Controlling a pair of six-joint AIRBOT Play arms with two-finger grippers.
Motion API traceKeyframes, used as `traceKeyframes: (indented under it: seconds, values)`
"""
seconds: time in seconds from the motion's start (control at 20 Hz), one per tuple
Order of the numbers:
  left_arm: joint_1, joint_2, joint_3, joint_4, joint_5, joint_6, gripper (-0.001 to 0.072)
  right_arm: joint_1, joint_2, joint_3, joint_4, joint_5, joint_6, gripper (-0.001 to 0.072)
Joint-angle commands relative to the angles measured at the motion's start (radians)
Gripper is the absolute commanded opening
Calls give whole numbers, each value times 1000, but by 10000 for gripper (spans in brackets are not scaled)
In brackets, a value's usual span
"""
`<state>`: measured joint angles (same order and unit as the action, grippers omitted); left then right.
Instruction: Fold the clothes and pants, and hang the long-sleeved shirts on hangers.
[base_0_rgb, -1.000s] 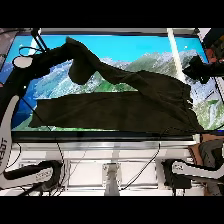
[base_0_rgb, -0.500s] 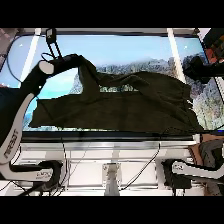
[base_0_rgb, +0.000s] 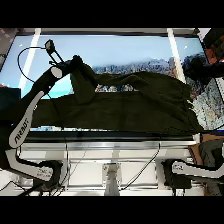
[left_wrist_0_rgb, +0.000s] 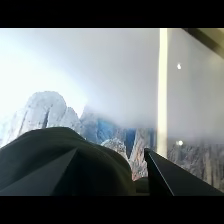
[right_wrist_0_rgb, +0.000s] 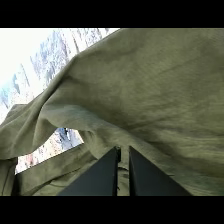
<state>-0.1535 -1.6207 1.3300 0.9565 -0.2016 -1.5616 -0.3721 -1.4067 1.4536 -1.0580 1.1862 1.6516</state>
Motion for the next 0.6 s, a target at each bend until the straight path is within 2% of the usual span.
traceKeyframes:
  seconds: [0.0,0.05,0.25,0.35,0.4,0.45,0.5,0.55]
  values:
    - [69,44,0,3,-119,-17,307,1,-18,-2,-12,2,0,95]
    - [111,61,0,5,-204,7,26,1,-28,-2,-16,3,-1,95]
    - [298,87,0,-25,-541,159,6,1,-83,-2,-16,6,-1,95]
    - [397,75,-2,-136,-763,318,6,1,-113,-2,-11,14,-1,94]
    - [443,61,-2,-203,-877,368,7,1,-122,-2,-11,22,-1,95]
    - [478,44,-2,-240,-968,374,11,1,-128,-2,-11,26,-1,95]
    - [498,27,-2,-247,-1025,373,142,1,-130,-2,-11,26,-1,94]
    - [507,5,-2,-247,-1058,371,422,1,-130,-1,-10,26,-1,95]
